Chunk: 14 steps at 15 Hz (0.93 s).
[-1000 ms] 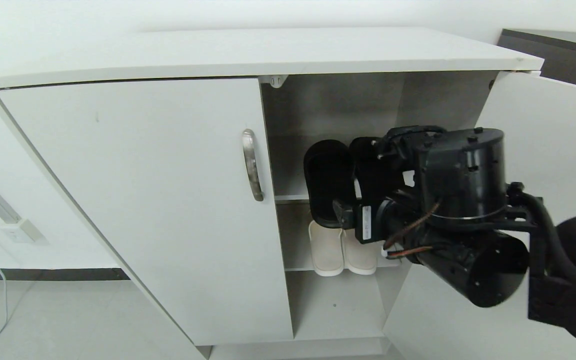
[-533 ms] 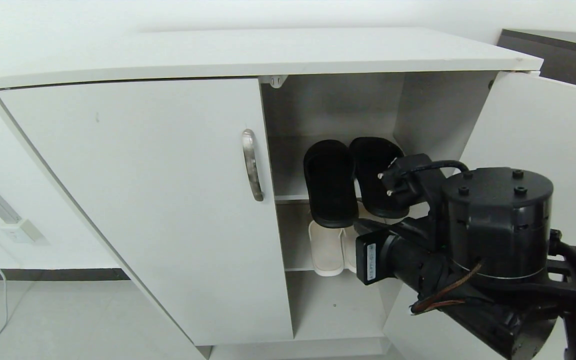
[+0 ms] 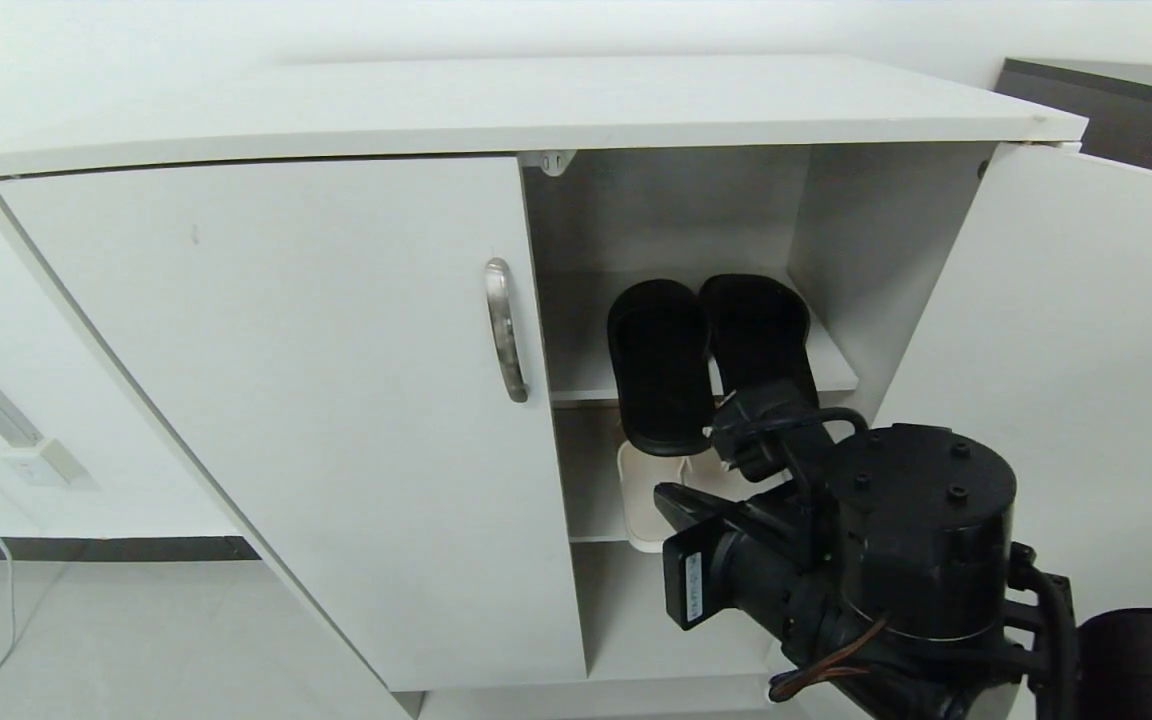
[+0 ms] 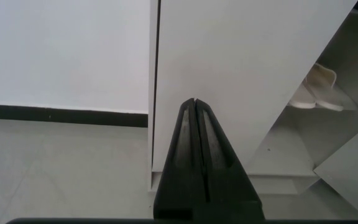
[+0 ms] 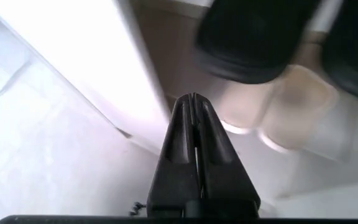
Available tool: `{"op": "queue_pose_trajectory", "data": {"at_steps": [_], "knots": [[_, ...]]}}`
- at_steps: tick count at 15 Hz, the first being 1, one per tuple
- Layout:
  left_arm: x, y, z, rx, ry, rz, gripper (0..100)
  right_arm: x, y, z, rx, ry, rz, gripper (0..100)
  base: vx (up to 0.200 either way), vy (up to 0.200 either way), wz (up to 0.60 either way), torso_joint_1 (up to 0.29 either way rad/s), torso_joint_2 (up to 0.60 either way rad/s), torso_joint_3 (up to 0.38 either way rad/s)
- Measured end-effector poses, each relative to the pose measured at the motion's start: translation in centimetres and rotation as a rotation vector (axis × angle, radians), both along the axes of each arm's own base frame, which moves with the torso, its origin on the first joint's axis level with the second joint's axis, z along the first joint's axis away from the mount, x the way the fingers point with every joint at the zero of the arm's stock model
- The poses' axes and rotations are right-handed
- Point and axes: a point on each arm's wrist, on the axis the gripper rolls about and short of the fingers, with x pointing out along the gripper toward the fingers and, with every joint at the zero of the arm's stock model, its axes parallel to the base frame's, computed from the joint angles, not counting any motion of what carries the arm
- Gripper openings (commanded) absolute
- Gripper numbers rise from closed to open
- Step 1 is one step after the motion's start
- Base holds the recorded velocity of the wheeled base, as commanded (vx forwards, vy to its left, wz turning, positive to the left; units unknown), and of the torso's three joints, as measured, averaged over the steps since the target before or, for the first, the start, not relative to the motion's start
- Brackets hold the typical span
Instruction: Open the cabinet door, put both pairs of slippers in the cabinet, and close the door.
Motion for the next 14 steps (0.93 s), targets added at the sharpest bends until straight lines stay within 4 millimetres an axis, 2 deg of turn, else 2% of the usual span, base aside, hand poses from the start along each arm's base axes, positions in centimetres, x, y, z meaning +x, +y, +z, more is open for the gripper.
{"op": "queue_pose_trajectory", "data": {"at_steps": [4, 14], "knots": [[0.0, 0.0, 0.0, 0.0, 0.0, 0.0, 0, 0.1, 0.3, -0.7, -0.022, 0.008, 0.001, 0, 0.0, 0.0, 0.0, 0.0, 0.0, 0.0], [0.0, 0.0, 0.0, 0.0, 0.0, 0.0, 0, 0.6, 0.1, -1.6, -0.054, 0.021, -0.012, 0, -0.2, 0.0, 0.0, 0.003, 0.0, 0.0]]}}
